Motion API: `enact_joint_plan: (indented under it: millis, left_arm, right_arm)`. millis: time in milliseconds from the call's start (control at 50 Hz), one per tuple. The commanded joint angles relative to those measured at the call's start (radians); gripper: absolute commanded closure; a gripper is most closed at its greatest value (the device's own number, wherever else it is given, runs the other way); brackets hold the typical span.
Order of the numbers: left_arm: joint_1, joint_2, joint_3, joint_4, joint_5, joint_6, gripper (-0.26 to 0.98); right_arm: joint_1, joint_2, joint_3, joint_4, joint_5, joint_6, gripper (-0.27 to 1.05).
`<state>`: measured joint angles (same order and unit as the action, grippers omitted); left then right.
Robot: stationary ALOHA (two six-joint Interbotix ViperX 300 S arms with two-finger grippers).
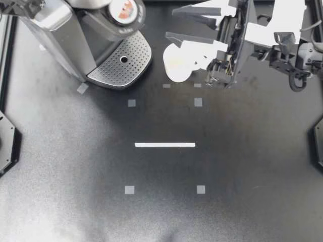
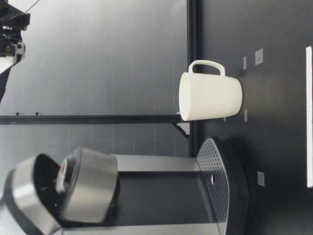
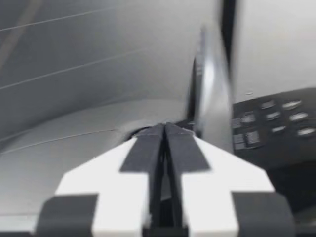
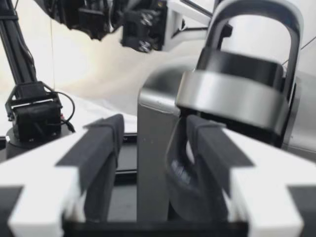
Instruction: Place the coffee capsule inside the capsule container, then place the cup onto the center of the cup tray.
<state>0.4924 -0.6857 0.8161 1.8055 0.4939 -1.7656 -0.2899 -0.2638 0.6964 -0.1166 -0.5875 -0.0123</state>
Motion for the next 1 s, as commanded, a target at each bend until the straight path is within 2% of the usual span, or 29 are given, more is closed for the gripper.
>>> enact_joint_plan:
  millis: [0,200,360,520,980]
  left_arm:
    - [-0.002,-0.014,-0.026,0.005,-0.069,-0.003,0.61]
    - [-0.002,0.003,-0.067,0.005,-0.244,-0.002,0.61]
    - [-0.017,0.04,-0.1,0.002,-0.314,-0.003,0.61]
    - [-0.064,0.091,-0.114,0.002,-0.314,0.006,0.61]
    - [-0.132,0.172,-0.124,-0.005,-0.291,0.0,0.61]
  right_arm:
    - [0.005,-0.028,-0.006,0.002,-0.011,0.0,0.22]
    - [0.005,-0.032,-0.002,0.002,-0.023,0.0,0.22]
    - [0.006,-0.035,0.006,0.002,-0.029,0.002,0.22]
    - [0.005,-0.048,0.02,0.002,-0.029,0.003,0.22]
    - [0.005,-0.112,0.072,0.003,-0.046,0.006,0.22]
